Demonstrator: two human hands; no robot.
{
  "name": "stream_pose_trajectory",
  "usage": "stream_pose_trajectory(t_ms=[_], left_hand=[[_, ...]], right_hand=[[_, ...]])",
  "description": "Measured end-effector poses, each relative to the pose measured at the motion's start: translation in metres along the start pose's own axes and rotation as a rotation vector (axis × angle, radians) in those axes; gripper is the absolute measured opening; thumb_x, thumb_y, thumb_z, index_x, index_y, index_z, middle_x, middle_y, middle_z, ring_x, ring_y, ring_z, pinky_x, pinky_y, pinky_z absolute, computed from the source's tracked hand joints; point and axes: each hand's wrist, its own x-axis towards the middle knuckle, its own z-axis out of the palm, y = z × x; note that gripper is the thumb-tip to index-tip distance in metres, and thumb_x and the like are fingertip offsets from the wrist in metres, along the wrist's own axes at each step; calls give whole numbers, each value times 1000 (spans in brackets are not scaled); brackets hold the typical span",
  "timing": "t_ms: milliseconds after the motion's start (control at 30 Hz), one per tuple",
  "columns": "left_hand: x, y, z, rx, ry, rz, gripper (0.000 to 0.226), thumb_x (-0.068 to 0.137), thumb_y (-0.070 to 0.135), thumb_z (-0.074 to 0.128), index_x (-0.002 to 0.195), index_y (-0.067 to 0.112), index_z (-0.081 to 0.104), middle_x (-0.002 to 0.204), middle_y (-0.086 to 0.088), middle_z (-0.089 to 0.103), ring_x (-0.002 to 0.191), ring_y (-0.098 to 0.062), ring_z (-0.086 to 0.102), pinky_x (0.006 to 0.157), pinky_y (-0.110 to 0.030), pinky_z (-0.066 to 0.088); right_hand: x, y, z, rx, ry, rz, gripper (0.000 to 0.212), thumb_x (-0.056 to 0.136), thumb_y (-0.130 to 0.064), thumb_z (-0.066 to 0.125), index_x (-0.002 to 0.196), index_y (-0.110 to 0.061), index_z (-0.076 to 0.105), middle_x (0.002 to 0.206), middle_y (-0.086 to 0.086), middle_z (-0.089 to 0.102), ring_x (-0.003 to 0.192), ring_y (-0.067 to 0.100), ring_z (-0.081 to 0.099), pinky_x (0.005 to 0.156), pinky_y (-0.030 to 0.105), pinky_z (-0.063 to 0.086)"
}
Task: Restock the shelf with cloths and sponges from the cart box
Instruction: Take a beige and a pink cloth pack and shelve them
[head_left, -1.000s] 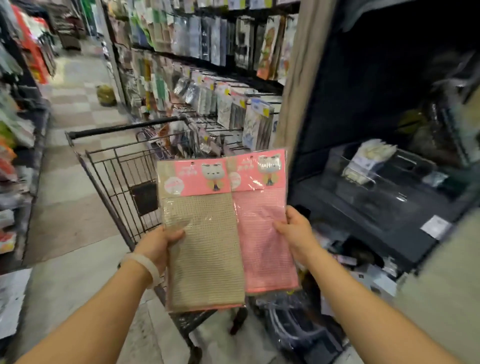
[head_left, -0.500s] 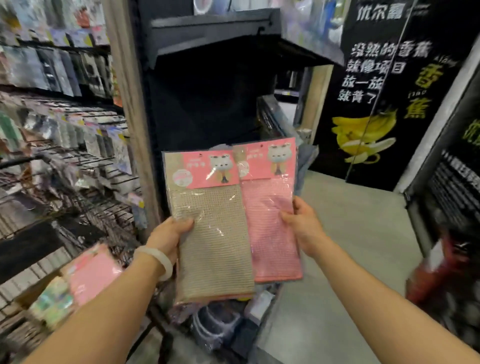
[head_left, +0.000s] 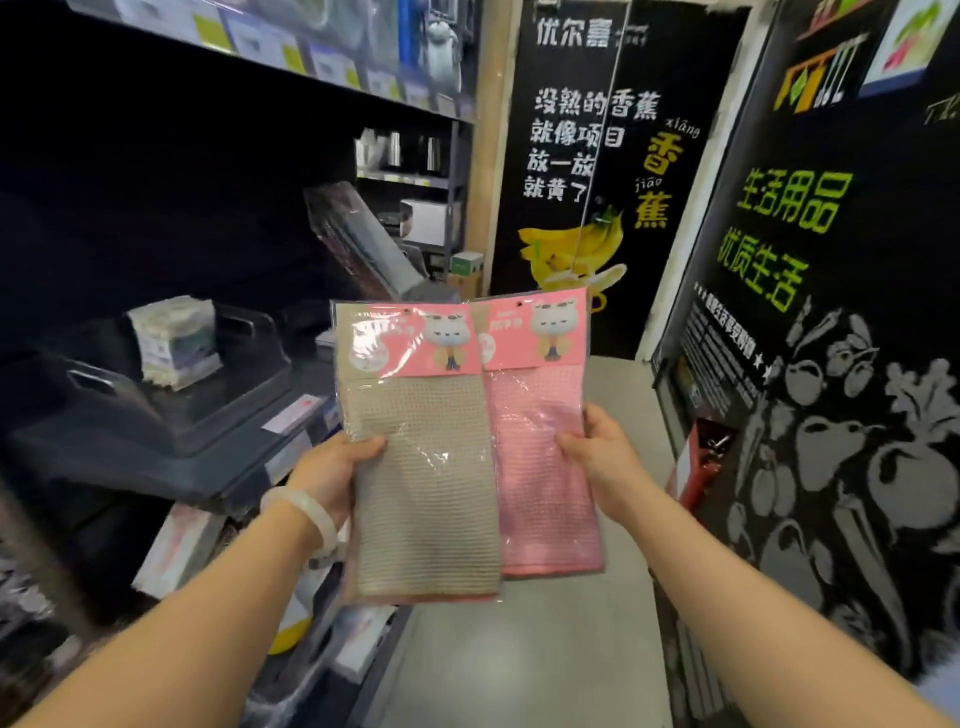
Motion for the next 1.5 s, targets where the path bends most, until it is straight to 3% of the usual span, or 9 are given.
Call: stream_pose_trajectory(t_ms=[167,400,633,833,1000,1167,1267,1433,1500], left_hand=[[48,-9,46,42,-10,-26,30,91,5,51,120,1,57,110,-16,66,88,-28,64,73,-38,51],[149,4,95,45,-69,8,32,94,7,48,125,3,56,100,-11,68,86,-26,64,70,-37,50],[271,56,137,39,-96,93,19,94,3,44,101,5,62,79,-5,73,65,-16,69,61,-28,54],[352,84,155,42,-70,112,20,94,3,44,99,9,62,73,-2,75,74,-19,67,69,-33,49],[405,84,171,29,45,101,18,94,3,47,102,8,61,88,-9,69,82,-25,62,72,-38,49],[454,86,190,-51,155,135,20,96,5,43,96,9,63,69,-4,74,78,-24,63,69,-37,49],[475,89,197,-110,246,165,20,95,5,44,96,9,63,68,-5,74,78,-24,64,81,-40,49],[495,97,197,-183,411,223,22,96,4,42,90,13,62,63,-2,73,53,-14,70,59,-34,56],[497,100,192,-177,481,255,22,96,4,43,89,14,61,61,0,73,51,-12,69,60,-35,53]], right_hand=[[39,6,-43,61,33,31,28,90,10,49,90,-17,58,89,5,64,72,18,63,65,30,54],[135,12,-72,38,55,13,27,90,7,51,92,-18,60,93,7,66,76,23,64,74,40,53],[275,-18,-87,51,55,-44,26,90,9,50,96,-15,58,93,7,65,76,21,65,70,34,55],[373,-11,-95,87,22,-91,28,88,8,53,95,-18,59,93,4,66,73,14,68,62,26,56],[452,2,-104,118,-41,-60,27,88,11,52,100,-12,59,91,5,67,71,14,67,60,24,57],[545,1,-107,95,-179,-66,33,88,15,47,93,-16,58,94,7,65,78,18,63,69,29,56],[592,-5,-106,69,-288,-52,33,89,15,47,93,-16,58,92,5,65,78,17,64,64,25,57],[653,-5,-87,55,-447,-3,28,89,10,52,95,-16,59,97,8,66,82,20,66,72,33,57],[668,0,-70,74,-503,12,28,88,10,53,91,-17,59,93,6,66,79,19,65,67,28,58]])
